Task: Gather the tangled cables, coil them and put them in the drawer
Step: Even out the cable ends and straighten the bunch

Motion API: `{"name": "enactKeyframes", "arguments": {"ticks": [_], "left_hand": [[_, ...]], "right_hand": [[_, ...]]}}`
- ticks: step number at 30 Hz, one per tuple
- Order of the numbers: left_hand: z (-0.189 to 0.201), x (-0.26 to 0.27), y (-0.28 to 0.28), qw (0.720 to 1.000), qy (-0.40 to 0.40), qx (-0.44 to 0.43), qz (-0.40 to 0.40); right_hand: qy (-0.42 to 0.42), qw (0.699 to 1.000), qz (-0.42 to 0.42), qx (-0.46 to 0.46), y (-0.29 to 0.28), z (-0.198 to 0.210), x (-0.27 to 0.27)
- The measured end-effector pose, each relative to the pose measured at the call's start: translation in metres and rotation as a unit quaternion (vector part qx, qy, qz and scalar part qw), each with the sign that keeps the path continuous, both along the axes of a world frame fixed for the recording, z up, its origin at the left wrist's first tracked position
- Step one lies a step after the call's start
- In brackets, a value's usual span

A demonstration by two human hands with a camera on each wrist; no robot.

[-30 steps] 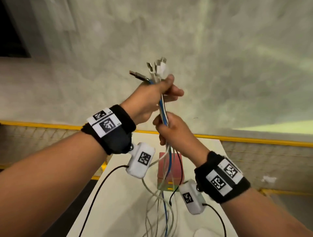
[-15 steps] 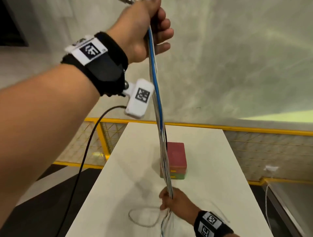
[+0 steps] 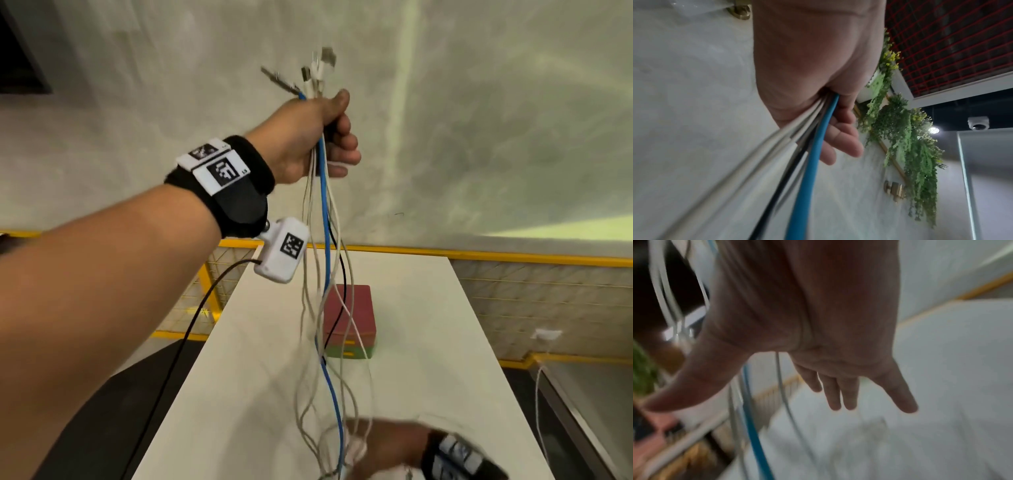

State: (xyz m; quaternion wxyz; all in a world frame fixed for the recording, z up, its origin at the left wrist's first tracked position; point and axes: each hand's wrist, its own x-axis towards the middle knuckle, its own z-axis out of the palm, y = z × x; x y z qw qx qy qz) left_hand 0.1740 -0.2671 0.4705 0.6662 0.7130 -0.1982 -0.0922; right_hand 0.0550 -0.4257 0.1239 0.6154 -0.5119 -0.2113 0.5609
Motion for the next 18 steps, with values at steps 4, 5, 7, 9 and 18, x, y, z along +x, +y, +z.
{"name": "enactKeyframes", "arguments": {"ticks": [4, 5, 7, 9, 18], "left_hand": [[-0.046, -0.001, -0.008, 0.998, 0.063, -0.003, -0.021], [-0.058, -0.002, -0.011, 0.997, 0.073, -0.005, -0.022], [-0.08, -0.007, -0.018, 0.996, 0.086, -0.011, -0.017], [-0.094, -0.008, -0.022, 0.995, 0.092, -0.026, 0.011], [-0.08, -0.009, -0.025, 0.996, 0.076, -0.036, 0.018]], "right_hand": [[-0.316, 0.906, -0.252, -0.125, 0.0, 0.099, 0.012], [-0.342, 0.885, -0.29, -0.128, 0.005, 0.136, 0.023], [-0.395, 0.819, -0.386, -0.156, 0.018, 0.18, 0.036], [-0.417, 0.784, -0.429, -0.162, 0.031, 0.191, 0.054], [-0.337, 0.726, -0.591, -0.099, 0.076, 0.105, 0.034]]}}
